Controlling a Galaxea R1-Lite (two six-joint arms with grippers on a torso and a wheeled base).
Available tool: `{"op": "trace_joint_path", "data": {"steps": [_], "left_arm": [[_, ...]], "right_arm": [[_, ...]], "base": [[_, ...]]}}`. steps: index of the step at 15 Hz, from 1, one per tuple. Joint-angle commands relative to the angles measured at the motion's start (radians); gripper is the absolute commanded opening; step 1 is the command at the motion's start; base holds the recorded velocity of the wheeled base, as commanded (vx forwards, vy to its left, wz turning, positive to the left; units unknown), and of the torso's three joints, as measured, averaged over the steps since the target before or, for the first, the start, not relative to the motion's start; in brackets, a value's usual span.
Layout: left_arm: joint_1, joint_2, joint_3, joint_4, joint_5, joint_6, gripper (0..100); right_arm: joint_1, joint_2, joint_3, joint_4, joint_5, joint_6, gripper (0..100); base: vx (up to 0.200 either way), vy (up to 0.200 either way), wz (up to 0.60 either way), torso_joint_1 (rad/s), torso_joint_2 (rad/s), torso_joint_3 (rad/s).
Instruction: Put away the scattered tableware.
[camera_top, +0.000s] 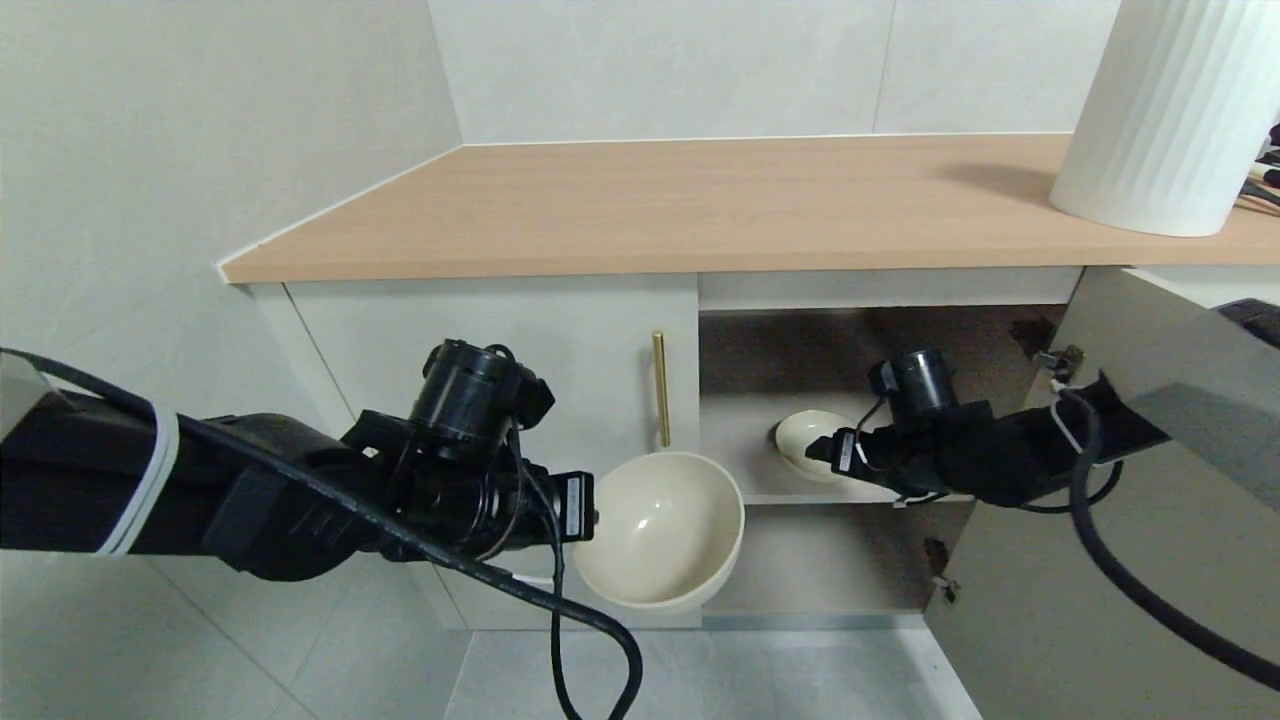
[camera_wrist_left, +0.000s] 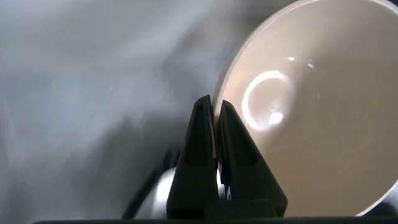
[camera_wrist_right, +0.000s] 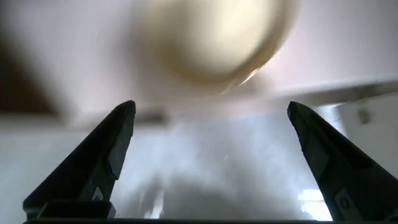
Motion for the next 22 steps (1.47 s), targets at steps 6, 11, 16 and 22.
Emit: {"op": "trace_joint_path", "data": {"steps": [6, 11, 16, 22], "left_arm": [[-0.072, 0.127, -0.005, 0.022, 0.150, 0.011, 0], [-0.113, 0.190, -0.026, 0.015, 0.204, 0.010, 0], [-0.113, 0.148, -0.034, 0.017, 0.205, 0.007, 0], [-0.132, 0.133, -0.031, 0.022, 0.205, 0.007, 0]], "right_arm": [[0.179, -0.290, 0.093, 0.227, 0.115, -0.016, 100], [0.295, -0.289, 0.136, 0.229, 0.112, -0.034, 100], [0.347, -0.194, 0.139, 0.235, 0.020, -0.059, 100], [0.352, -0.151, 0.119, 0.227, -0.044, -0.056, 100]], "base": [[0.000, 0.000, 0.00, 0.000, 0.00, 0.000], [0.000, 0.000, 0.00, 0.000, 0.00, 0.000], [0.000, 0.000, 0.00, 0.000, 0.00, 0.000], [0.000, 0.000, 0.00, 0.000, 0.00, 0.000]]}}
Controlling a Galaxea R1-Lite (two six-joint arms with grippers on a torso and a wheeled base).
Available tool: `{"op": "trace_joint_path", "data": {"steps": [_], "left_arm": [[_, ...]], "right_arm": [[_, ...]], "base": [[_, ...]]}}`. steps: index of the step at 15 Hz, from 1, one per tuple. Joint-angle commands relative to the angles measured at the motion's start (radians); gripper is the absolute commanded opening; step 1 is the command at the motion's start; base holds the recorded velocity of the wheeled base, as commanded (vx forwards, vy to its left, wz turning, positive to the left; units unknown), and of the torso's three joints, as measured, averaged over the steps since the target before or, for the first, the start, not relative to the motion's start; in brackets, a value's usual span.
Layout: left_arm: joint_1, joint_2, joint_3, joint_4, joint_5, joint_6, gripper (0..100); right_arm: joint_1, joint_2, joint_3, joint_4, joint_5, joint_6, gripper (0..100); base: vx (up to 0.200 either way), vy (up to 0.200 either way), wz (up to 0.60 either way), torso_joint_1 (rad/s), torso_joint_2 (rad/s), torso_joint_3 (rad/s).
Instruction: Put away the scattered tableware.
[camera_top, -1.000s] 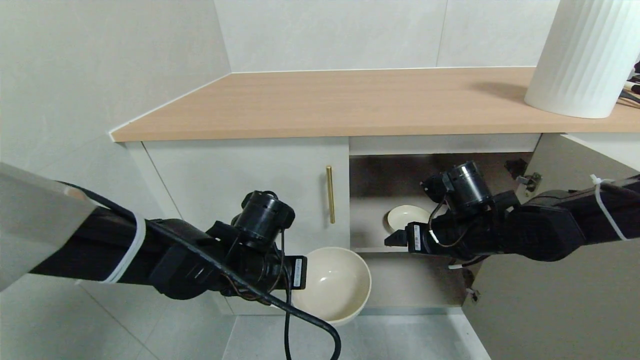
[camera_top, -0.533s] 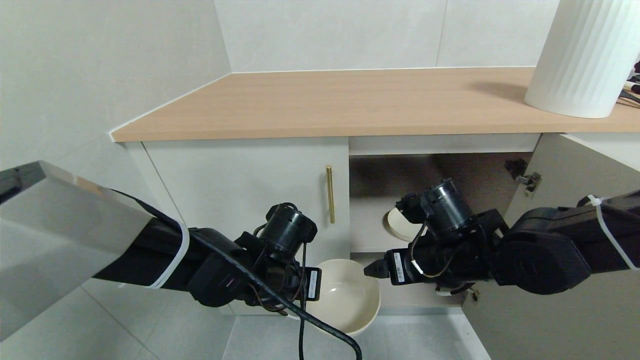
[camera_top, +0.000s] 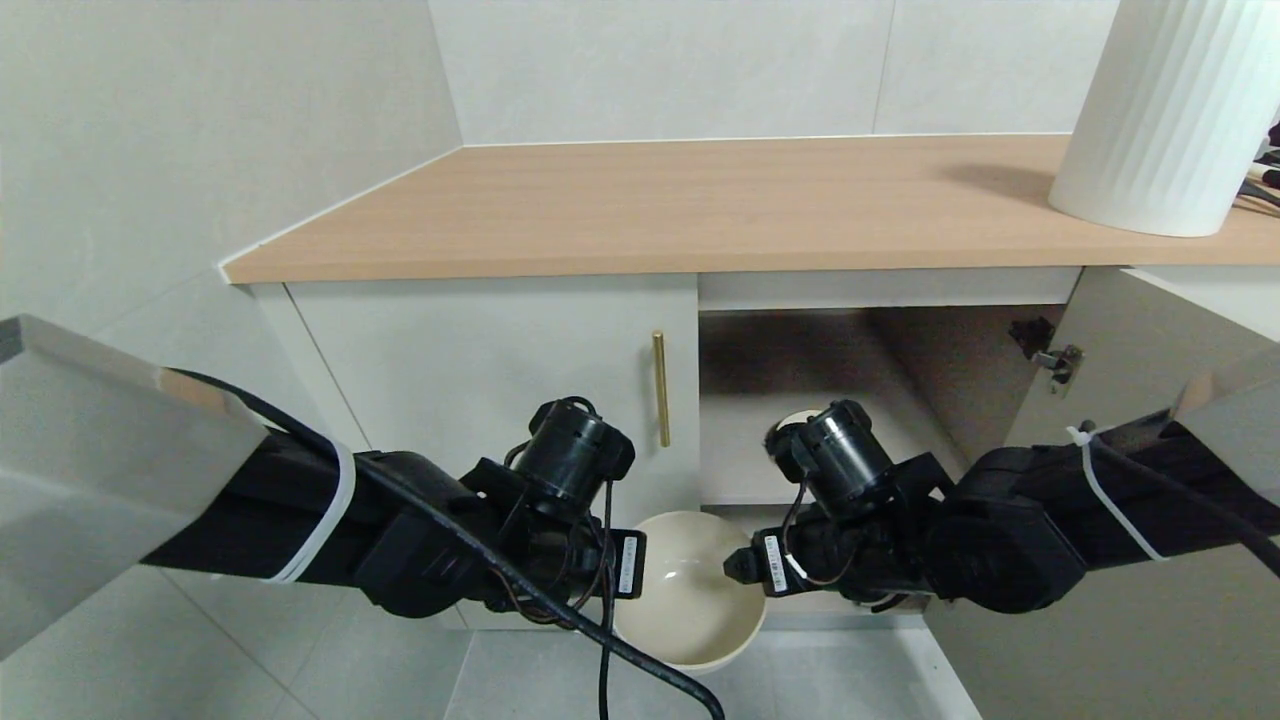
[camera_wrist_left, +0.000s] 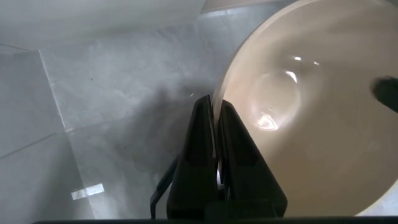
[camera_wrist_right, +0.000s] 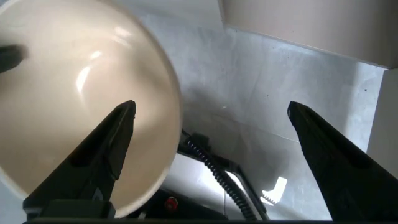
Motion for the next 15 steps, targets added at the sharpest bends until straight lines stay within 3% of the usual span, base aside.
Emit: {"op": "trace_joint_path", "data": {"steps": [1, 2, 15], "left_arm": [[-0.001, -0.004, 0.000, 0.000, 0.001, 0.000, 0], [-0.001, 0.000, 0.000, 0.000, 0.001, -0.002, 0], [-0.001, 0.008, -0.003, -0.005, 0.001, -0.005, 0]], "right_arm": [[0.001, 0.014, -0.002, 0.000, 0.000, 0.001, 100], [0.001, 0.016, -0.002, 0.000, 0.000, 0.001, 0], [-0.002, 0.014, -0.001, 0.000, 0.003, 0.001, 0]], "base": [[0.000, 0.000, 0.00, 0.000, 0.00, 0.000], [0.000, 0.000, 0.00, 0.000, 0.00, 0.000], [0.000, 0.000, 0.00, 0.000, 0.00, 0.000]]}}
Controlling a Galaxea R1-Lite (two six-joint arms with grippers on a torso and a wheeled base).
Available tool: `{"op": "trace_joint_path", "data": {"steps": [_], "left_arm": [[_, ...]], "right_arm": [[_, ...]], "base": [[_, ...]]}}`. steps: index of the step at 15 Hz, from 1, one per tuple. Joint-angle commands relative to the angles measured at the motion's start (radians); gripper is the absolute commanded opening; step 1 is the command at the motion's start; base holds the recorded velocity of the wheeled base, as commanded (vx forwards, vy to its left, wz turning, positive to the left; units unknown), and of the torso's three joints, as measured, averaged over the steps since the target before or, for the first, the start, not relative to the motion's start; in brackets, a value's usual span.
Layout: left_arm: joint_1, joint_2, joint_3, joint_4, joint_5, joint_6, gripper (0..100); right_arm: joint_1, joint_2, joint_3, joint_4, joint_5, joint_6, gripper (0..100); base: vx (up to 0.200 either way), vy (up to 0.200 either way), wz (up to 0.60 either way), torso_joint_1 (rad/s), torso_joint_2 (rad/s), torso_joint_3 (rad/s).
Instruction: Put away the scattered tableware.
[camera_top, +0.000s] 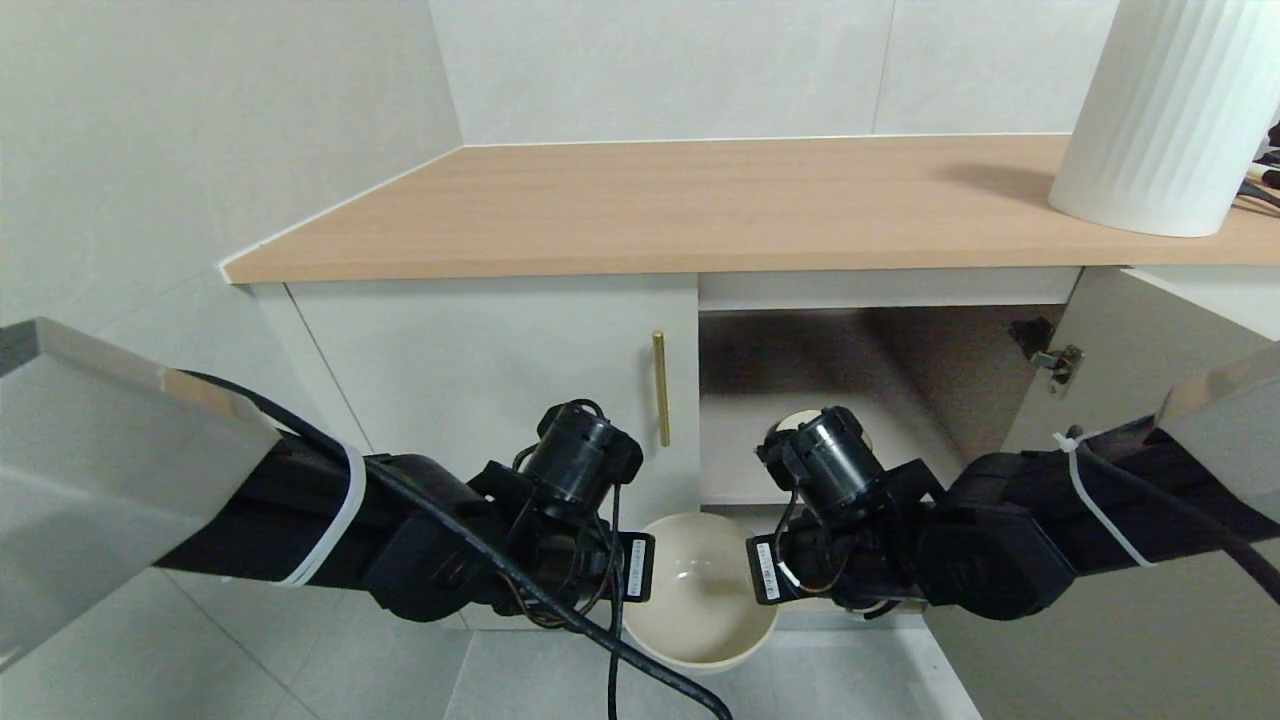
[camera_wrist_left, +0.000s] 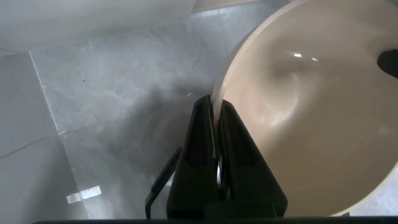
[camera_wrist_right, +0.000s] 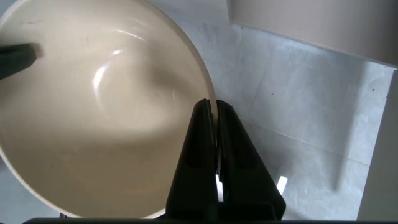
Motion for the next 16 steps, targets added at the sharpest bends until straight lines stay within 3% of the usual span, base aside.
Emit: {"op": "trace_joint_path", "data": {"steps": [1, 10, 16], "left_arm": [[0.000, -0.004, 0.000, 0.000, 0.002, -0.001, 100], [0.000, -0.019, -0.012, 0.000, 0.002, -0.016, 100], [0.001, -0.022, -0.012, 0.000, 0.002, -0.016, 100]], "right_arm": [[-0.002, 0.002, 0.000, 0.000, -0.001, 0.000, 0], [-0.022, 0.007, -0.003, 0.008, 0.002, -0.008, 0], [-0.187, 0.062, -0.087, 0.045, 0.001, -0.022, 0]], "base": [[0.000, 0.000, 0.00, 0.000, 0.00, 0.000], [0.000, 0.000, 0.00, 0.000, 0.00, 0.000], [0.000, 0.000, 0.00, 0.000, 0.00, 0.000]]}}
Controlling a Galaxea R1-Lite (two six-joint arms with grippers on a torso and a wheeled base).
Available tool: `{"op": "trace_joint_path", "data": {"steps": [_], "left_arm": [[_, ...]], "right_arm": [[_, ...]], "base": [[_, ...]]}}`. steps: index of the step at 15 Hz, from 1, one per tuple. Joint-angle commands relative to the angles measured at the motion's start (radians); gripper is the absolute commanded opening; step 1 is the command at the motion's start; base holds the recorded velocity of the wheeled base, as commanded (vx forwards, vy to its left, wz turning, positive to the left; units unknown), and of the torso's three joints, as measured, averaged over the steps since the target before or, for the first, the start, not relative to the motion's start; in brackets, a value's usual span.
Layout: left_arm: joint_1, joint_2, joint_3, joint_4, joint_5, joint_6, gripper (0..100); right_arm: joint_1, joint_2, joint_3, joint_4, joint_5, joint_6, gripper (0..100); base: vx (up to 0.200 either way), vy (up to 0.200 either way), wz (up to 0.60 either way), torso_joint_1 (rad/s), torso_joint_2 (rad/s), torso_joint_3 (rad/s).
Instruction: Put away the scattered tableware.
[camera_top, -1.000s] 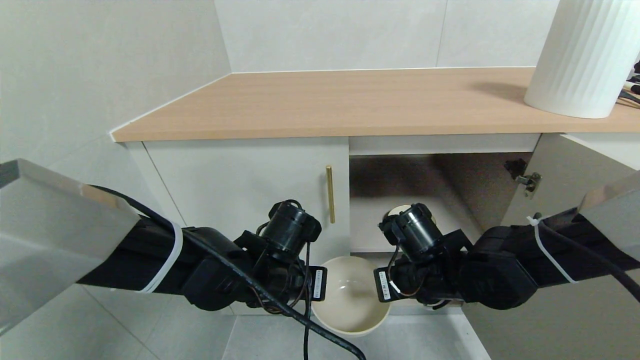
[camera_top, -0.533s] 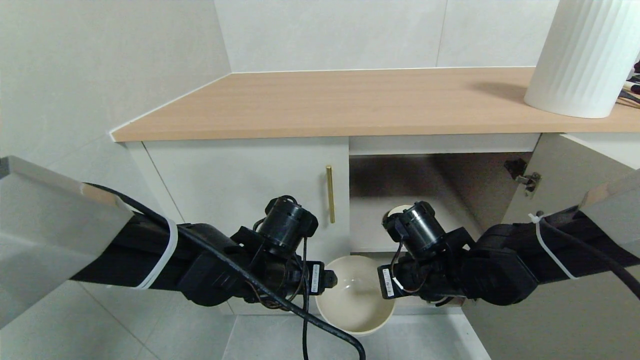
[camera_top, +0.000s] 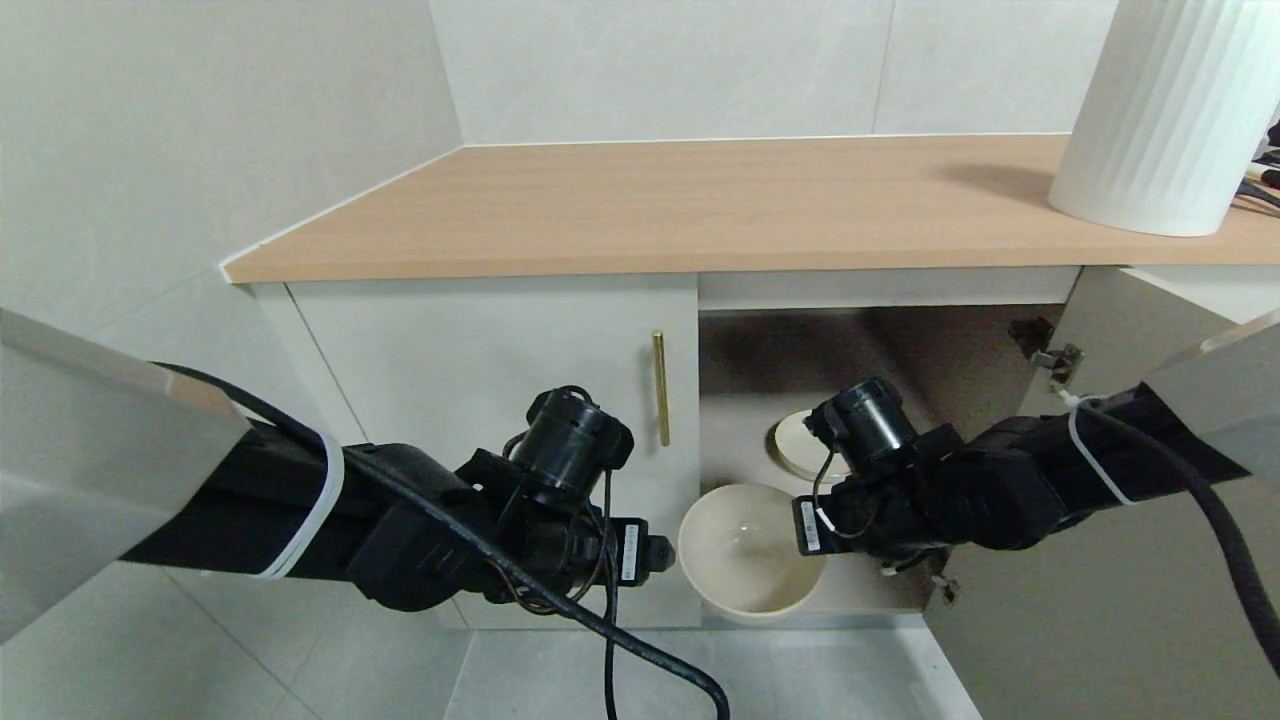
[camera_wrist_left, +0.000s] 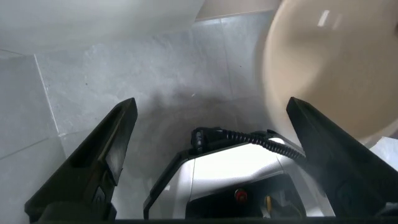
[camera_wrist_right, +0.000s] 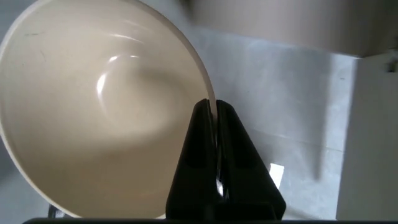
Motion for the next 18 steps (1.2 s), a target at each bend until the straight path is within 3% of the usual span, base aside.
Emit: {"op": "trace_joint_path", "data": {"steps": [1, 12, 18], "left_arm": [[0.001, -0.002, 0.000, -0.001, 0.000, 0.000, 100], [0.001, -0.001, 0.000, 0.001, 0.000, 0.000, 100], [0.001, -0.001, 0.000, 0.001, 0.000, 0.000, 100]], "right_arm": [[-0.066, 0.028, -0.038, -0.003, 0.000, 0.004, 0], [-0.248, 0.143, -0.294, -0.006, -0.003, 0.304, 0], [-0.291, 0.235, -0.359, -0.071, -0.072, 0.323, 0]], "base": [[0.000, 0.000, 0.00, 0.000, 0.00, 0.000], [0.000, 0.000, 0.00, 0.000, 0.00, 0.000], [0.000, 0.000, 0.00, 0.000, 0.00, 0.000]]}}
